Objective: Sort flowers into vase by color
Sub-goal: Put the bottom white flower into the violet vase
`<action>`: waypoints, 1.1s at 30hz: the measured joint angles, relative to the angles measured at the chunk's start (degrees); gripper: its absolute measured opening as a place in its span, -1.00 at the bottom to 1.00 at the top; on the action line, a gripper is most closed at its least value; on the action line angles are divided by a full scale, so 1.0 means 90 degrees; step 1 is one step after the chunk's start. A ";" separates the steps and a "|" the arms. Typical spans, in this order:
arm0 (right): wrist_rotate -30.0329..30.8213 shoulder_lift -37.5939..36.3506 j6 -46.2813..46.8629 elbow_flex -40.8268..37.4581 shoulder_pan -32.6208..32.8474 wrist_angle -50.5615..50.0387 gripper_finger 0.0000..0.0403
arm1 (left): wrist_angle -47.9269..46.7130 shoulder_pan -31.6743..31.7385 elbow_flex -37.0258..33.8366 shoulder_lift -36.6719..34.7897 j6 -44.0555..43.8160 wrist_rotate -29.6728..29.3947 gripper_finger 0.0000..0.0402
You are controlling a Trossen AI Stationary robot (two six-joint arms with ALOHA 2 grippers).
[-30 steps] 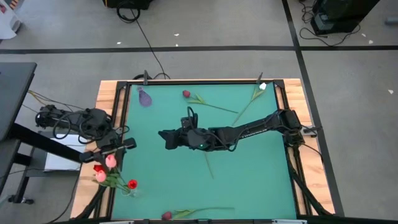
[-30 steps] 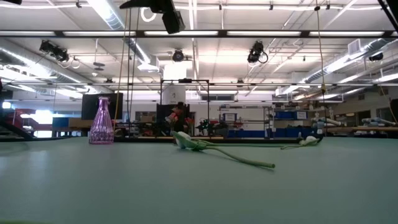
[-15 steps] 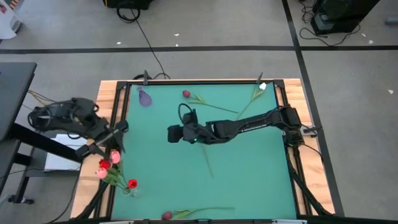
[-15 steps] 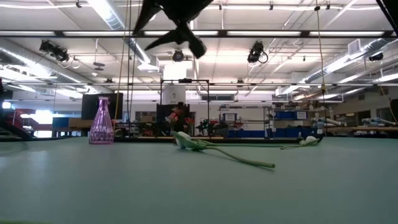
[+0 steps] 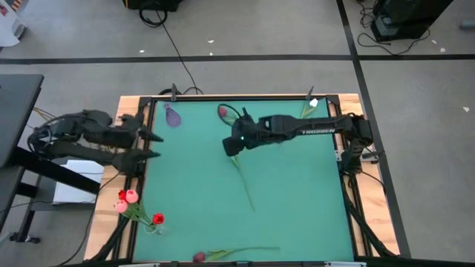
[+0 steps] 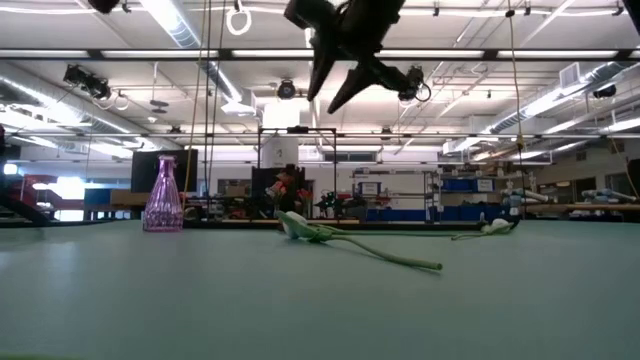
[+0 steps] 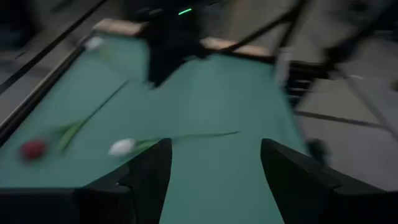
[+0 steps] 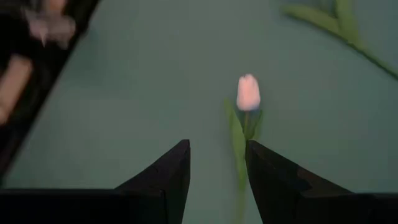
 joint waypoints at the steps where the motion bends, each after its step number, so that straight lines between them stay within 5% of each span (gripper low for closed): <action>1: -0.0224 0.0033 -0.0271 0.0000 -0.0100 -0.0030 -0.19 | -0.0011 0.0077 0.0000 0.0155 -0.0142 -0.0153 0.25; 9: -0.1074 0.0071 -0.1655 -0.0457 -0.0747 -0.0212 -0.19 | 0.0041 0.1236 -0.0017 0.1667 -0.1112 -0.0369 0.25; 15: -0.1494 0.0076 -0.1755 -0.1335 -0.0740 0.0838 -0.19 | 0.0082 0.1944 -0.0017 0.2403 -0.1523 -0.0208 0.25; 27: -0.1463 0.0073 -0.1761 -0.2887 -0.0318 0.3270 -0.19 | 0.1513 0.2510 -0.1250 0.2599 -0.1351 0.0854 0.25; 33: -0.1106 0.0073 -0.2102 -0.2946 -0.0135 0.3469 -0.19 | 0.2217 0.2971 -0.1895 0.2597 -0.1275 0.1070 0.25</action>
